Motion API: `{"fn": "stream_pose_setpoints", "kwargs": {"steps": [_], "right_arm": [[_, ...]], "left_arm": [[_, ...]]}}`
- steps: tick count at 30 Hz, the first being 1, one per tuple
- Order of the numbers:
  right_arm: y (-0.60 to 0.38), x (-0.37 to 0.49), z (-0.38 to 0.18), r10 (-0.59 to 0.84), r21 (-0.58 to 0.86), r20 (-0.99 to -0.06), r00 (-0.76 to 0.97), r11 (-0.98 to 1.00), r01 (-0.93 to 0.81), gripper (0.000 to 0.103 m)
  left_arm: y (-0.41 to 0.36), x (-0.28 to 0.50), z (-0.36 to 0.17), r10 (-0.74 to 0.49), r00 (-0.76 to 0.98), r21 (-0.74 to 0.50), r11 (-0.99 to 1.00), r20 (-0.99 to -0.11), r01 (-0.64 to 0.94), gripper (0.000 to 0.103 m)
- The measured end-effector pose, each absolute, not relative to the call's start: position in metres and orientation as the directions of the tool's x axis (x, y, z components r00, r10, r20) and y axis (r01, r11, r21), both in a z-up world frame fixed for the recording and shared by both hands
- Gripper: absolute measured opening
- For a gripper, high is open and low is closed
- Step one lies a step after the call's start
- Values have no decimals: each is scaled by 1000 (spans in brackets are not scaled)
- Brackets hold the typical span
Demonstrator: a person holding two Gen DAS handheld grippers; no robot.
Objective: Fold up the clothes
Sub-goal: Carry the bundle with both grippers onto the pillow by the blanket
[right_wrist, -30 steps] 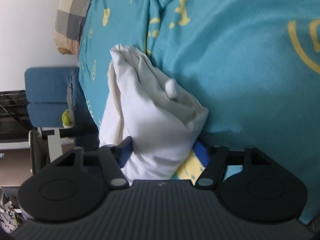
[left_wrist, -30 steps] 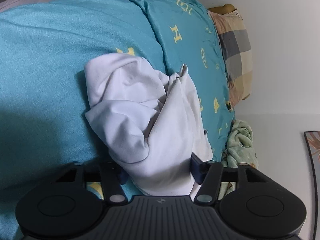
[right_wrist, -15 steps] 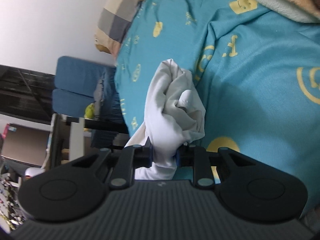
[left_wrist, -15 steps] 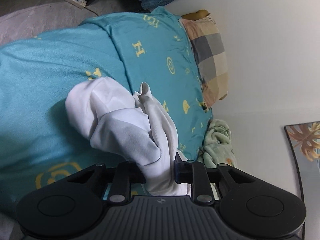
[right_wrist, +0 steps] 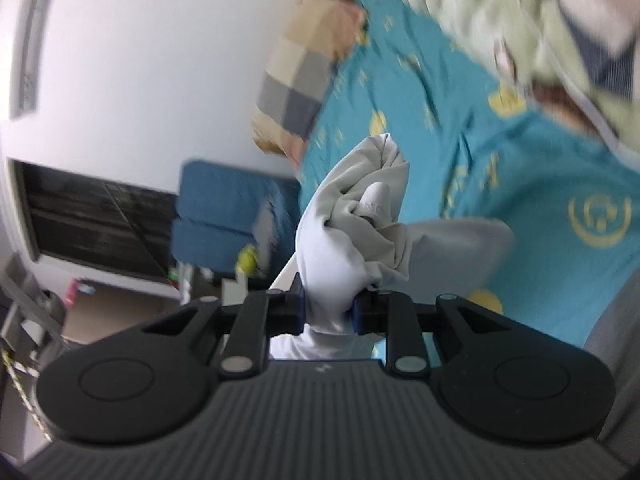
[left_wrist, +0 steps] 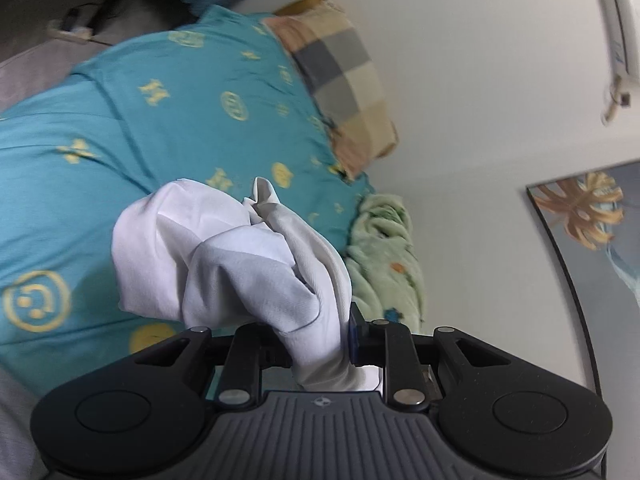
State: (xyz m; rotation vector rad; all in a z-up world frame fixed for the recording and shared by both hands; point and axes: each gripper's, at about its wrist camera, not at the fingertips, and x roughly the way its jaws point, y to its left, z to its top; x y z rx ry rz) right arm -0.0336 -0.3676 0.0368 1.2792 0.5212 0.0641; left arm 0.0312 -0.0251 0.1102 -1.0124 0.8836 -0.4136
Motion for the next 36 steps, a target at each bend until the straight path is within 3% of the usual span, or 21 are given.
{"fn": "stream_pose_setpoints", "kwargs": {"steps": [11, 17, 22, 30, 36], "right_arm": [[-553, -88, 142, 80, 907, -228, 970, 379, 182, 24], [-644, -139, 167, -105, 870, -158, 982, 455, 188, 24], [-684, -183, 125, -148, 846, -131, 980, 498, 189, 24], [-682, -228, 14, -155, 820, -286, 946, 472, 325, 24], [-680, -239, -12, -178, 853, -282, 943, 405, 331, 27]], "left_arm": [[-277, 69, 220, -841, 438, -856, 453, -318, 248, 25], [-426, 67, 202, -927, 299, -858, 333, -224, 391, 25], [-489, 45, 128, -950, 219, -842, 301, -223, 448, 25], [-510, 12, 26, -926, 99, -809, 367, -364, 460, 26], [-510, -7, 20, -901, 113, -751, 414, -419, 514, 45]]}}
